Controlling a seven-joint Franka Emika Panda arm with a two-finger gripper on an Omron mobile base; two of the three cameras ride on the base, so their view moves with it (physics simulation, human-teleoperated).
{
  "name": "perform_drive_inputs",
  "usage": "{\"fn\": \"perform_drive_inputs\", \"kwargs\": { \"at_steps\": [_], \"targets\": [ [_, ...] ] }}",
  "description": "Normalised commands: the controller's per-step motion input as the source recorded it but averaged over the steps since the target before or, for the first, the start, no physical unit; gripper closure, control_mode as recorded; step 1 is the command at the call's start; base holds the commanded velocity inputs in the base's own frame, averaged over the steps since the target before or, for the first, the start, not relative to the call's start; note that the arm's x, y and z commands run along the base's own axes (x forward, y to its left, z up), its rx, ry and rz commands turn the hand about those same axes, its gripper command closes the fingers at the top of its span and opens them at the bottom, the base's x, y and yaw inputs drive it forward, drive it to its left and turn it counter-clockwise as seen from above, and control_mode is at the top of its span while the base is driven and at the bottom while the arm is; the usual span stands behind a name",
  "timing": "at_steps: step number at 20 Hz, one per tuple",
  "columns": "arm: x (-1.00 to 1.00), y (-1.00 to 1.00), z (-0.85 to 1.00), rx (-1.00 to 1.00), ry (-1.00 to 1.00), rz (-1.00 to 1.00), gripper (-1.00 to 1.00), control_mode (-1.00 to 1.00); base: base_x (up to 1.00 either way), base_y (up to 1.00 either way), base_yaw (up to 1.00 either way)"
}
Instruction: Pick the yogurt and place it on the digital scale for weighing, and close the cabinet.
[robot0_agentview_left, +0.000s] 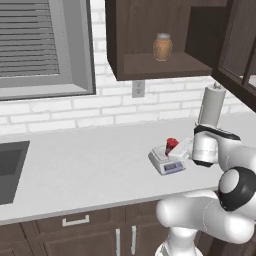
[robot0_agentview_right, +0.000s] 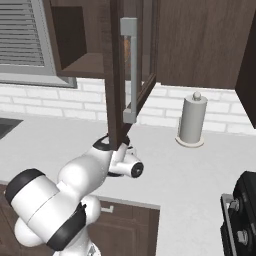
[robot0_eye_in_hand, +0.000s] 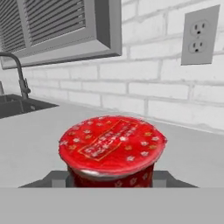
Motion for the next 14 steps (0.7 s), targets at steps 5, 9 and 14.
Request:
{"fn": "perform_drive_inputs", "kwargs": {
  "at_steps": [5, 9, 14],
  "targets": [
    [-0.03, 0.05, 0.00, 0.00, -0.02, 0.00, -1.00, -1.00, 0.00, 0.00, 0.00],
    [-0.12, 0.04, 0.01, 0.00, -0.03, 0.00, -1.00, -1.00, 0.00, 0.00, 0.00],
    [-0.10, -0.09, 0.00, 0.00, -0.01, -0.01, -1.00, -1.00, 0.00, 0.00, 0.00]
  ]
}}
